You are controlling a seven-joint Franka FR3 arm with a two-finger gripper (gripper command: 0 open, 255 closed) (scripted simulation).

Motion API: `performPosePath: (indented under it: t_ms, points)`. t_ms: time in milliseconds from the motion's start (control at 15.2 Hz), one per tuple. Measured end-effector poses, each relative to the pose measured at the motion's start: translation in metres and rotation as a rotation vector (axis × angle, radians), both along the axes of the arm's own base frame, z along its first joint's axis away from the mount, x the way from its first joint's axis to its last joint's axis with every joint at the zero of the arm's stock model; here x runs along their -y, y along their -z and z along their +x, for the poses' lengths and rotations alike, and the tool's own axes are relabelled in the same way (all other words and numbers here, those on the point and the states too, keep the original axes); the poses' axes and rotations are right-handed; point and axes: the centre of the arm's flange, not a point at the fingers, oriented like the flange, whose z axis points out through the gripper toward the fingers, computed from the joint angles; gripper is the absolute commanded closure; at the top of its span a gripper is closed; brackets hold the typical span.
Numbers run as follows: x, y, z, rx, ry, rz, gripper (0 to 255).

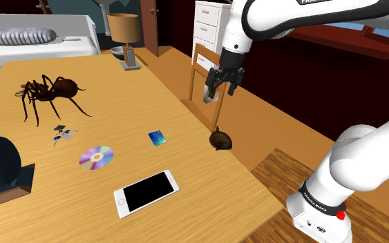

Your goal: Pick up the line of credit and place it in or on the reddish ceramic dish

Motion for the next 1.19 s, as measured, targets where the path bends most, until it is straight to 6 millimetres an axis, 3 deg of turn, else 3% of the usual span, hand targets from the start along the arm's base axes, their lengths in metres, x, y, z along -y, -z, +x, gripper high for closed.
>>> performPosePath:
  t_ms: [1188]
  points:
    - [-0.18, 0.132, 0.121, -0.166, 0.026, -0.038, 0]
